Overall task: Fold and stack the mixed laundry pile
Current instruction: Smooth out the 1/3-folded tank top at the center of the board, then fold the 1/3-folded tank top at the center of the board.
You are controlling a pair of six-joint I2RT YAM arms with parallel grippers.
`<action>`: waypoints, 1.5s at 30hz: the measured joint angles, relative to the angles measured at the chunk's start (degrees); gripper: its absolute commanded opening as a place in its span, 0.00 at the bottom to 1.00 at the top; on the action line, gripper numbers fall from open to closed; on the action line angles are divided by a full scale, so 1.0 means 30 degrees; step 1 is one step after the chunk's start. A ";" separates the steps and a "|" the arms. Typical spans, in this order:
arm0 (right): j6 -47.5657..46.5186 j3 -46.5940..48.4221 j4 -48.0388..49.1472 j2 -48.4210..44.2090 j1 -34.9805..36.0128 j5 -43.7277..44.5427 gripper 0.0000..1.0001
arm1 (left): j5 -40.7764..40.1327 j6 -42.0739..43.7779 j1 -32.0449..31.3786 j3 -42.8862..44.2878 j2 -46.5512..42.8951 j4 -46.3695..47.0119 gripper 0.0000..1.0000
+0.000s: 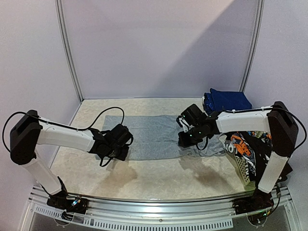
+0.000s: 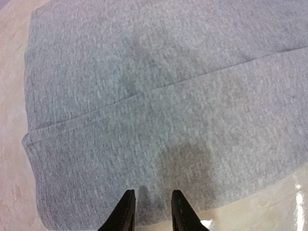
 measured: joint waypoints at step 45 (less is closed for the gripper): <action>0.4656 -0.7686 0.0197 -0.4430 0.2040 0.1545 0.27 | -0.0248 -0.6382 -0.1508 -0.5129 -0.4677 -0.2798 0.26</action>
